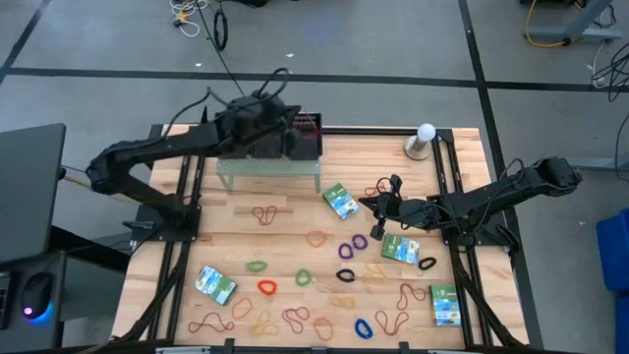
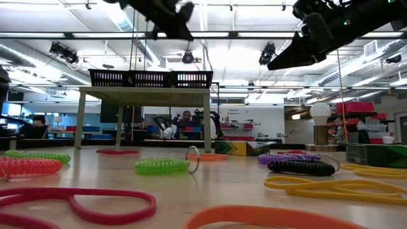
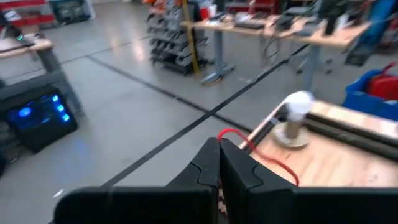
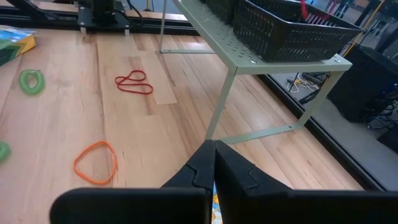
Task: Pick & Place Office Desk Supplies
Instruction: Put the red rubber band into the right black bin on the shelf
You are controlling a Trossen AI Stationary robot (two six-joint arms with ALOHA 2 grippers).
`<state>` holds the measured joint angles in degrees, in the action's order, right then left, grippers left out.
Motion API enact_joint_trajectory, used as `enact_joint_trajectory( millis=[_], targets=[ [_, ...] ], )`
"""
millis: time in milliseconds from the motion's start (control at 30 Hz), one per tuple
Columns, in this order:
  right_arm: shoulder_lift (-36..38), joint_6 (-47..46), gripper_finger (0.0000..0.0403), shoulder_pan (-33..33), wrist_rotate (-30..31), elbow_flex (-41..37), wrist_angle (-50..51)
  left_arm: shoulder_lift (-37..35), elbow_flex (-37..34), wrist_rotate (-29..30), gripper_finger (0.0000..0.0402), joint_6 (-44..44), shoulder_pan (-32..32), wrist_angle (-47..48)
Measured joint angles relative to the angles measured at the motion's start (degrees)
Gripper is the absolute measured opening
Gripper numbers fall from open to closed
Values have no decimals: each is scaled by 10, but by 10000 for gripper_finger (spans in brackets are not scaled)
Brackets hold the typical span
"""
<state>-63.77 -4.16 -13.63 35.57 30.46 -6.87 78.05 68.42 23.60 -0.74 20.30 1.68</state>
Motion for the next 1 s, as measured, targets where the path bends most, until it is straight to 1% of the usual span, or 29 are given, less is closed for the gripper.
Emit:
enact_joint_trajectory(
  millis=[133,300,533,600,700,800,900,1000],
  targets=[
    [0,0,11,0,0,0,0,37,1,-33,5,14,23,7],
    [0,1,11,0,1,0,0,66,1,-30,5,13,31,8],
    [0,4,11,0,1,0,0,72,1,-25,11,5,31,39],
    [0,4,11,0,1,0,0,72,1,-21,23,16,31,59],
    [0,4,11,0,1,0,0,72,1,-14,52,23,31,86],
    [0,4,11,0,1,0,0,72,3,-24,83,32,30,109],
    [0,4,11,0,0,0,0,72,30,-36,107,41,31,167],
    [0,4,11,0,0,0,0,72,67,-42,123,41,30,217]
  ],
)
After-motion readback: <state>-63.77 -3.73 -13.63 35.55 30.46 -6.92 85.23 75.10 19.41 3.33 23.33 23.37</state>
